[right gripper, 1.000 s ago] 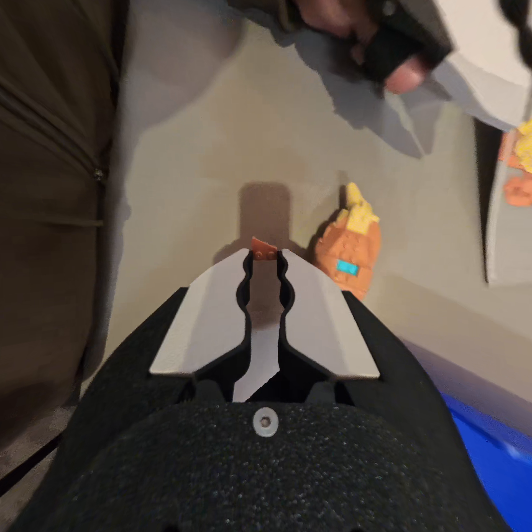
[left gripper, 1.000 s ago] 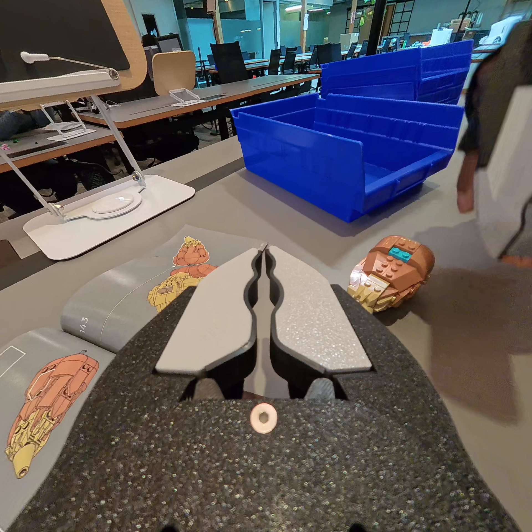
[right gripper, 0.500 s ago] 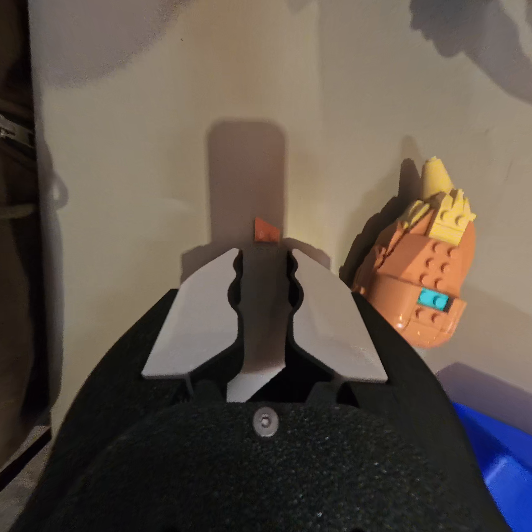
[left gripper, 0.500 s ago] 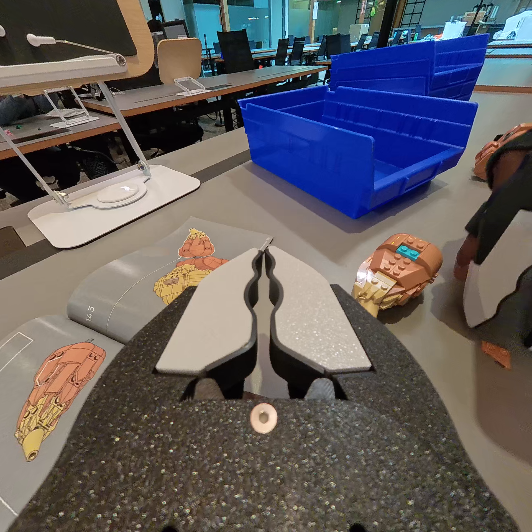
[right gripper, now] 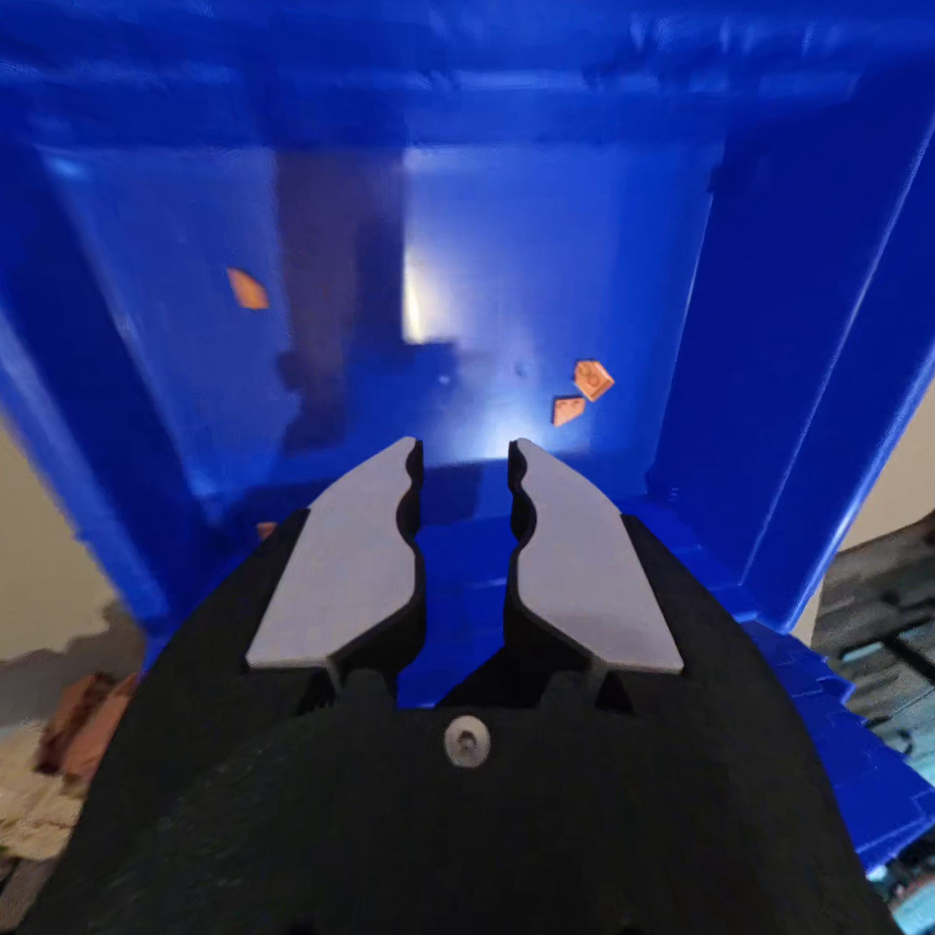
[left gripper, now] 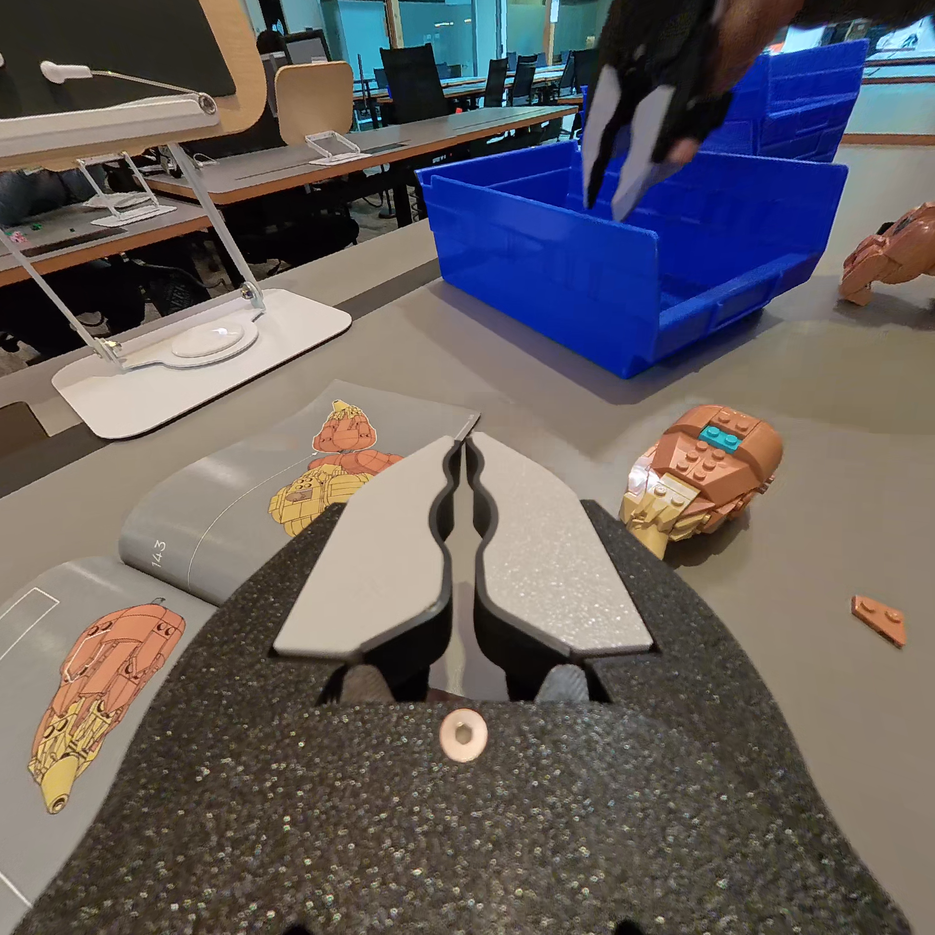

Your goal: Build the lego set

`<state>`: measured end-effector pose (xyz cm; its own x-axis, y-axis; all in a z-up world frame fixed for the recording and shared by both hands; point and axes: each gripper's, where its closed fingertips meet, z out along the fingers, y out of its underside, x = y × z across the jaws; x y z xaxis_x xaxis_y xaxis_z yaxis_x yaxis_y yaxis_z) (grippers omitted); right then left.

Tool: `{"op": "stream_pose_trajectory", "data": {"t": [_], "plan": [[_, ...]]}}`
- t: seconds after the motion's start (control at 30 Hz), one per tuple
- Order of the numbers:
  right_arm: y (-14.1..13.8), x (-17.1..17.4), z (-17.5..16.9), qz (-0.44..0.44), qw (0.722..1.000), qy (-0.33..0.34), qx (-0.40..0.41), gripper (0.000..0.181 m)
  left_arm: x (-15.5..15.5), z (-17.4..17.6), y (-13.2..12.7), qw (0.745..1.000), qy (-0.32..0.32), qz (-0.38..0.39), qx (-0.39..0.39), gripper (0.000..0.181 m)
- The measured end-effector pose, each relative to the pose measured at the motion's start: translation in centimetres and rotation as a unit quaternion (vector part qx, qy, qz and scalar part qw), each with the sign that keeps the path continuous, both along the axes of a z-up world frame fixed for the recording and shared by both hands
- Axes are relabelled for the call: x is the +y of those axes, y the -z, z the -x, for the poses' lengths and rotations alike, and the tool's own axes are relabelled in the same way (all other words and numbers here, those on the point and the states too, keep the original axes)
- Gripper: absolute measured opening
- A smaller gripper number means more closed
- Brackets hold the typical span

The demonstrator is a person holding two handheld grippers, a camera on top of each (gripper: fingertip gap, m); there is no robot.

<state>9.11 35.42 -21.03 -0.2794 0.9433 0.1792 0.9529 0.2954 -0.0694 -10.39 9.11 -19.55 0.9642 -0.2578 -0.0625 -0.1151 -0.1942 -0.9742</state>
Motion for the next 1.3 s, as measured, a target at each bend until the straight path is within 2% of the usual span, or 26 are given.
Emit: {"op": "stream_pose_trajectory", "data": {"t": [0.1,0.23,0.4,0.8,0.9,1.13,1.2,1.3], "plan": [[2.5,3.4,0.2,0.009,0.999,0.024,-0.045,0.032,0.0,0.1,-0.1,1.000,0.000,-0.001,-0.006,0.001],[4.5,5.6,-0.1,0.010,0.996,0.040,-0.082,0.029,0.0,0.1,-0.1,1.000,0.003,0.000,-0.013,0.001],[5.6,6.3,-0.3,0.020,0.994,0.044,-0.099,0.028,0.0,-0.2,0.1,1.000,0.009,0.003,-0.003,0.001],[6.1,6.7,0.2,0.025,0.991,0.042,-0.125,0.025,-0.1,-0.2,0.0,1.000,0.010,0.002,-0.002,0.001],[6.2,6.2,0.2,0.043,0.989,0.046,-0.131,0.016,-0.1,-0.3,0.1,1.000,0.011,0.002,0.001,0.001],[5.6,4.9,0.2,0.054,0.992,0.043,-0.109,0.016,-0.1,-0.1,-0.1,1.000,0.007,0.000,-0.004,0.001],[4.0,2.9,0.9,0.061,0.996,0.030,-0.066,0.016,-0.1,-0.1,-0.1,1.000,0.007,0.000,-0.005,0.001],[0.2,-2.9,2.0,0.078,0.997,-0.017,0.014,0.015,-0.1,-0.1,0.0,1.000,0.007,0.001,-0.005,0.001]]}}
